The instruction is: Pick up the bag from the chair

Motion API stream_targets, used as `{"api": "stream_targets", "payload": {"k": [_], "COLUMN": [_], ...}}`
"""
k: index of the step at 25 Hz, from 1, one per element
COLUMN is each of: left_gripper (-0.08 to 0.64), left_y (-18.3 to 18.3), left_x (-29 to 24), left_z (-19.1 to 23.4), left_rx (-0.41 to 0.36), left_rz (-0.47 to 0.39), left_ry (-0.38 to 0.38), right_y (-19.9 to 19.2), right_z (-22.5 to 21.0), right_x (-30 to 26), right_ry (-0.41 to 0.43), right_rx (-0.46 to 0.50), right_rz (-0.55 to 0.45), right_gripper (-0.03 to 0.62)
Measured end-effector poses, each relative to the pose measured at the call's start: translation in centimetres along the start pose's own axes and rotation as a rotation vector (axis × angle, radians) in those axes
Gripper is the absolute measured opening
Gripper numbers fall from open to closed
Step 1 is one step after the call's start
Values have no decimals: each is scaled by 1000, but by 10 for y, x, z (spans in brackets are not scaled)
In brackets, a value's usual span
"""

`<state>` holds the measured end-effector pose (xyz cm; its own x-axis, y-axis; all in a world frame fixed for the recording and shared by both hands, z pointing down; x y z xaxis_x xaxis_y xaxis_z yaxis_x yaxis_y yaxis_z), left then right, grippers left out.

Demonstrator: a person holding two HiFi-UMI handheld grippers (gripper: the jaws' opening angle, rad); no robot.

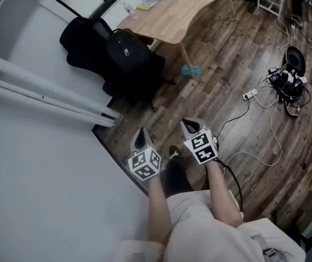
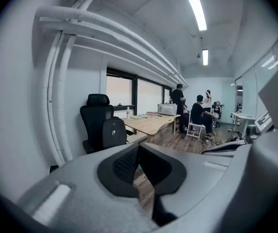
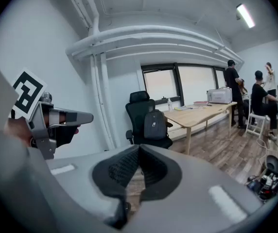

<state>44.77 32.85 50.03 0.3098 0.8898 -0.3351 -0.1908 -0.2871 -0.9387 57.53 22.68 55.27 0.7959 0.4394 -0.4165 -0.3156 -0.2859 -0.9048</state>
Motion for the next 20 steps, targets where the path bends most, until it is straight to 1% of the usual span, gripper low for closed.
{"api": "stream_targets", "payload": {"k": [4,7,9,11,12,13,16,20], "left_gripper": [6,6,6,6,6,6,6,8], "left_y": [6,1,-3,-5,-4,-2,17,56], "left_x": [-2,-5,-10,-19,-24,-30,-58,-82], "left_z": [2,12,21,34,44,56,94,140], "left_rx": [-13,6,27,46,61,81,133,137], "left_rz": [0,25,28,14,7,-1,-24,-68], "left_ry": [-30,-92,-135,-162,-166,-166,-178,-233], "right_y": [13,22,29,34,38,43,67,105], "right_z": [9,20,22,18,14,11,2,-5], "right_x": [-11,-23,-32,-41,-45,-50,-75,-96], "right_ry": [11,22,28,29,20,2,-66,-150], "right_rx": [26,53,25,-57,-92,-106,-97,-161], "right_rz": [-8,-13,-28,-46,-49,-49,-48,-109], "right_gripper": [2,2,2,1,2,0,0,0]}}
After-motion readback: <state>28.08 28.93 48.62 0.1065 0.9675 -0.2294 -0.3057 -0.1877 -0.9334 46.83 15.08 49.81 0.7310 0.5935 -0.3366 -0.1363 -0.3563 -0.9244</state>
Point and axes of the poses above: the fingertips, and each gripper's own axes: x backward along the fingers, z to its left, y out of its top, the point moved 2 cm from there along x, backward along the fingers, and after that the axes turned 13 degrees about -y, right-handed, at the moved point
